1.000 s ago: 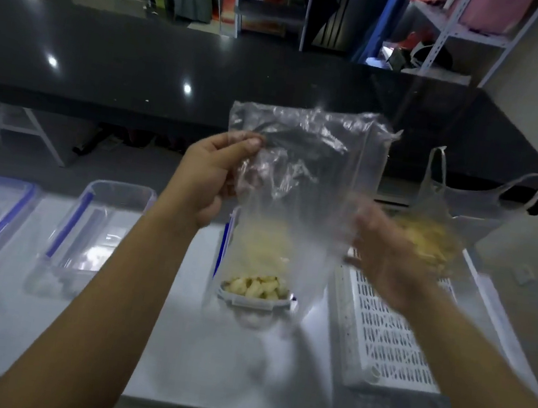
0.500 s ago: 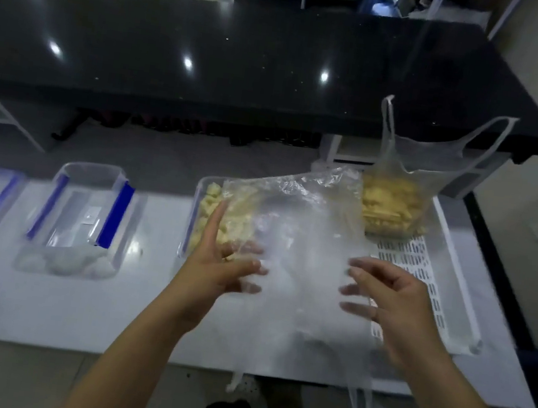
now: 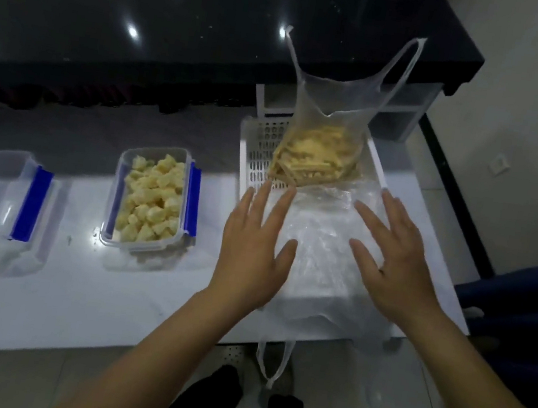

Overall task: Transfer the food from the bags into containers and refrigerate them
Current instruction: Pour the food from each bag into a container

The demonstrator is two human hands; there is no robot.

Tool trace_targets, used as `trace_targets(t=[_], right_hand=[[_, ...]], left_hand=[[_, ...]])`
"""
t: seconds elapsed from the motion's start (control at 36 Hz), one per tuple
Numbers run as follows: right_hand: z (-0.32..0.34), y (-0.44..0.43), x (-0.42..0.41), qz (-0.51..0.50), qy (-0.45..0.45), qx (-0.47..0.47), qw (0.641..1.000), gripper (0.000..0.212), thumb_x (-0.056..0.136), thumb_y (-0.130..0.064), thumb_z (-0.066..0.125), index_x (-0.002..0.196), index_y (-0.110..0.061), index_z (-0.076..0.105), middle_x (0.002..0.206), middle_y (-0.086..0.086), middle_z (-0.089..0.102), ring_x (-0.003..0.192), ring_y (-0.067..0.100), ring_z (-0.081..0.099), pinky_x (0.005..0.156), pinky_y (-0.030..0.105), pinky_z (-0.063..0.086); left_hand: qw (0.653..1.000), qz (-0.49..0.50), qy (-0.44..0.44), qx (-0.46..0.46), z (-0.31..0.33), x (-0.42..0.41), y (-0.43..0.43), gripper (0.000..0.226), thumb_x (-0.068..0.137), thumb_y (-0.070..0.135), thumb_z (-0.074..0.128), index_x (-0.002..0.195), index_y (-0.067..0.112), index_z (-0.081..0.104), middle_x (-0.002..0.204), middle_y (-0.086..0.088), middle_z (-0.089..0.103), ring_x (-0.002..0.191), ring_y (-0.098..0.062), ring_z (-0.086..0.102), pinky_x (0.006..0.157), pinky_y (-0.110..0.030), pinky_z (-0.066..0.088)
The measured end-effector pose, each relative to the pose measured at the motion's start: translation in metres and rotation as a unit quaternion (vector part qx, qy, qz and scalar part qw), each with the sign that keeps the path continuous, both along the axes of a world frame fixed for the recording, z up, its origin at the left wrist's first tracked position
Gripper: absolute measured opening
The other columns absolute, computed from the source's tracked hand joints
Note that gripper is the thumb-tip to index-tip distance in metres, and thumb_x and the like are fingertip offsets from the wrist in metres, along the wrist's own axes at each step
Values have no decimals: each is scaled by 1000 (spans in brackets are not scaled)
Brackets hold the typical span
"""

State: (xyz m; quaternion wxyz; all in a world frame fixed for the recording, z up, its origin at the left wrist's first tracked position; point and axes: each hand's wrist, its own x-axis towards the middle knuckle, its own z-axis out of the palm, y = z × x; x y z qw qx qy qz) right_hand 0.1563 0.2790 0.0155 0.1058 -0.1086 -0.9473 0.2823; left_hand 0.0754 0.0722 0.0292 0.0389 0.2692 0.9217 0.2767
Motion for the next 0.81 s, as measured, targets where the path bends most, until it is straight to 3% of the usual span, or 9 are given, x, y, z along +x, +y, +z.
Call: trace_targets(t=[0.08, 0.19, 0.44, 0.81], right_hand=[[-14, 0, -3, 56, -141, 119, 981, 66, 96, -65, 12, 155, -39, 25, 167, -4, 12, 155, 21, -1, 123, 51, -5], [-32, 3, -7, 73, -247, 211, 943, 78, 85, -75, -11, 156, -46, 7, 168, -10, 3, 154, 18, -9, 117, 59, -14], [-44, 1, -12, 68, -266, 267, 924, 82, 85, -74, -13, 154, -45, 22, 167, -6, 16, 155, 18, 0, 114, 62, -16], [-46, 0, -14, 57, -276, 283, 917, 84, 83, -74, -15, 152, -47, 25, 165, -7, 23, 155, 19, 4, 114, 62, -18]], left_hand=[[979, -64, -6, -194, -20, 1, 14, 63, 104, 53, 22, 159, 36, -4, 168, 1, -12, 153, -25, -19, 123, -48, -10], [946, -98, -51, -305, -43, -1, 22, 69, 100, 63, 9, 158, 32, -8, 168, -2, -14, 152, -27, -21, 120, -53, -16], [931, -99, -58, -346, -49, -2, 21, 76, 95, 70, 3, 160, 30, 2, 169, -5, -1, 155, -28, -6, 117, -54, -22], [928, -102, -56, -354, -51, -2, 21, 77, 94, 72, 0, 160, 32, 5, 169, -6, 1, 155, -29, 1, 115, -53, -27]])
